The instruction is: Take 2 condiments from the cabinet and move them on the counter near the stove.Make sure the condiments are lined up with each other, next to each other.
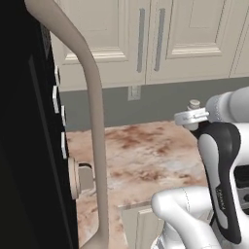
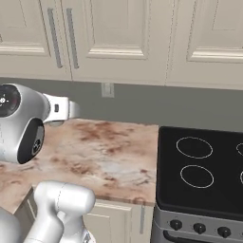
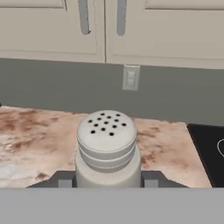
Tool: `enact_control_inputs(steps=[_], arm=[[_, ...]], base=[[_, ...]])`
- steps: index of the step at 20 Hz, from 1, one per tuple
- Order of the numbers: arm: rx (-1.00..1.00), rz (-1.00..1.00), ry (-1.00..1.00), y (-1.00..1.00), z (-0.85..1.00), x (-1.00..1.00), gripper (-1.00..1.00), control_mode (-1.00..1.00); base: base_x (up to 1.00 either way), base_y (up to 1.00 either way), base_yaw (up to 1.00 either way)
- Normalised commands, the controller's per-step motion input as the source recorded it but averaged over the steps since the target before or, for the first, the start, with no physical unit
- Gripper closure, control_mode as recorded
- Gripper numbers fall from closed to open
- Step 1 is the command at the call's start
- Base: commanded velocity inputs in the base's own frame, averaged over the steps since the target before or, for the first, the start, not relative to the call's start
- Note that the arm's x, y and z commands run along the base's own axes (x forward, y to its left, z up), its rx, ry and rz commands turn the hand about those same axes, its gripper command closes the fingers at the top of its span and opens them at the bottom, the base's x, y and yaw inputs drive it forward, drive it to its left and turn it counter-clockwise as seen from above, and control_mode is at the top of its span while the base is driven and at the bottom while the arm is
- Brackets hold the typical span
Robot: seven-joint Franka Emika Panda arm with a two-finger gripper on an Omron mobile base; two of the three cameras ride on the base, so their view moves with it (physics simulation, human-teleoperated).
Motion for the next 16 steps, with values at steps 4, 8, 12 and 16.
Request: enact_control_inputs(steps=[4,8,12,16], arm=[[0.00,0.18,0.12,-0.21,-0.64,0.38,1.00,-1.00],[0.00,0.35,0.21,-0.39,-0.67,0.46,1.00,-1.00],[0.00,0.33,0.20,-0.36,-0.56,0.50,1.00,-1.00],[0.00,0.29,0.12,-0.51,-0.67,0.70,1.00,-1.00]], base=[[0.00,0.00,0.00],[0.00,0.00,0.00],[0.00,0.00,0.00],[0.00,0.00,0.00]])
